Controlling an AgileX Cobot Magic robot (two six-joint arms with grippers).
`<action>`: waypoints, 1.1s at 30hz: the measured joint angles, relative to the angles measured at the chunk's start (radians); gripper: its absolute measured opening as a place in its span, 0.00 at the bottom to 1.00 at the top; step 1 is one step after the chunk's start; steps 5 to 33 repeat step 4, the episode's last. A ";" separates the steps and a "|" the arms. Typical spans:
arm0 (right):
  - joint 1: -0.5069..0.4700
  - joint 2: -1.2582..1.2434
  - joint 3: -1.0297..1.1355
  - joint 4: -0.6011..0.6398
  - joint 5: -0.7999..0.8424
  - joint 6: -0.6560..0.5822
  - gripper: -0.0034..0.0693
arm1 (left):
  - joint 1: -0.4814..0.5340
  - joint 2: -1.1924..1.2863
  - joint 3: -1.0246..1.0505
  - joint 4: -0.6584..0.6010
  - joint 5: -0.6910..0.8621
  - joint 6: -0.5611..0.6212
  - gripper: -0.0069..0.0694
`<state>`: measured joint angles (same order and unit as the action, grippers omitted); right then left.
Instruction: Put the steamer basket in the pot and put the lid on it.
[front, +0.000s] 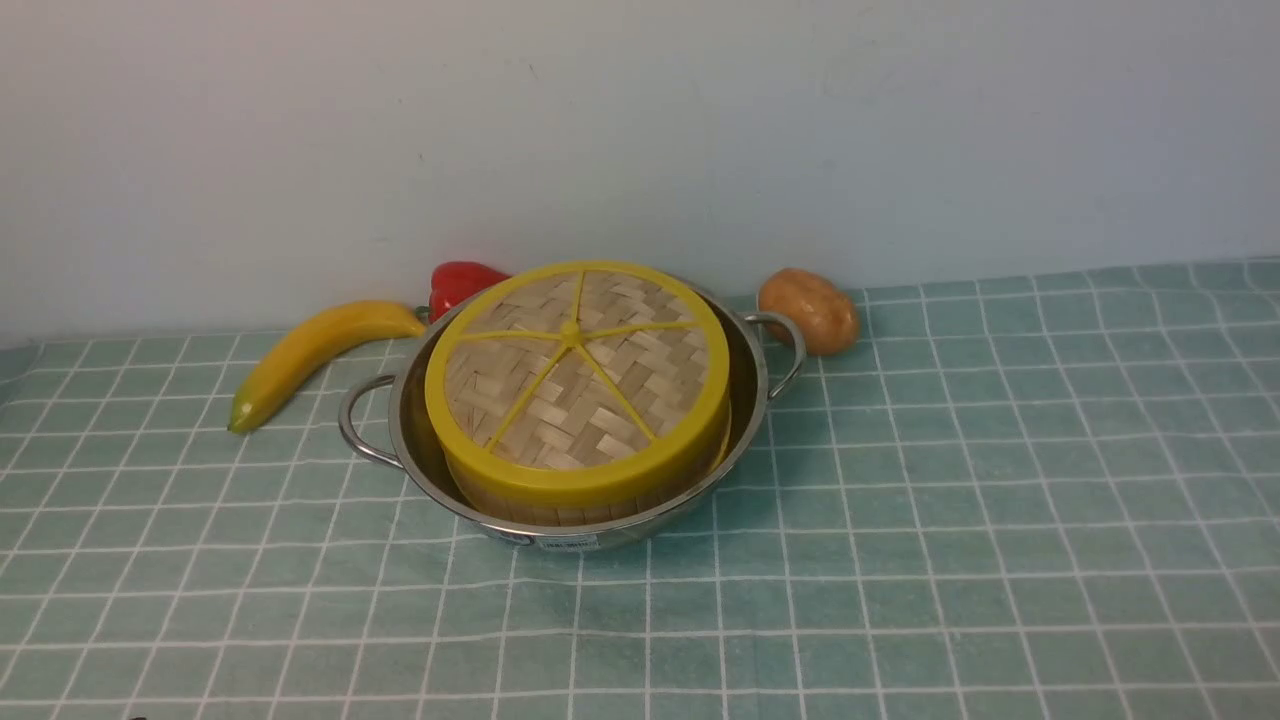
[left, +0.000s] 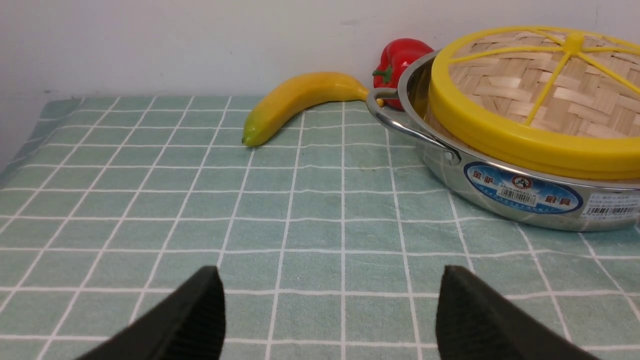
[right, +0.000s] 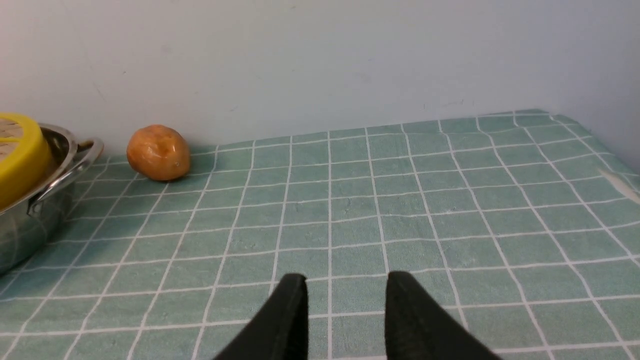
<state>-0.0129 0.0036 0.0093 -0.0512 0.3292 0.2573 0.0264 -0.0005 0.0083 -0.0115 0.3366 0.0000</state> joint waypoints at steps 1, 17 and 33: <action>0.000 0.000 0.000 0.000 0.000 0.000 0.38 | 0.000 0.000 0.000 0.000 0.000 0.000 0.78; 0.000 0.000 0.000 0.000 0.000 0.000 0.38 | 0.000 0.000 0.000 0.000 0.000 0.000 0.78; 0.000 0.000 0.000 0.000 0.000 0.000 0.38 | 0.000 0.000 0.000 0.000 0.000 0.000 0.78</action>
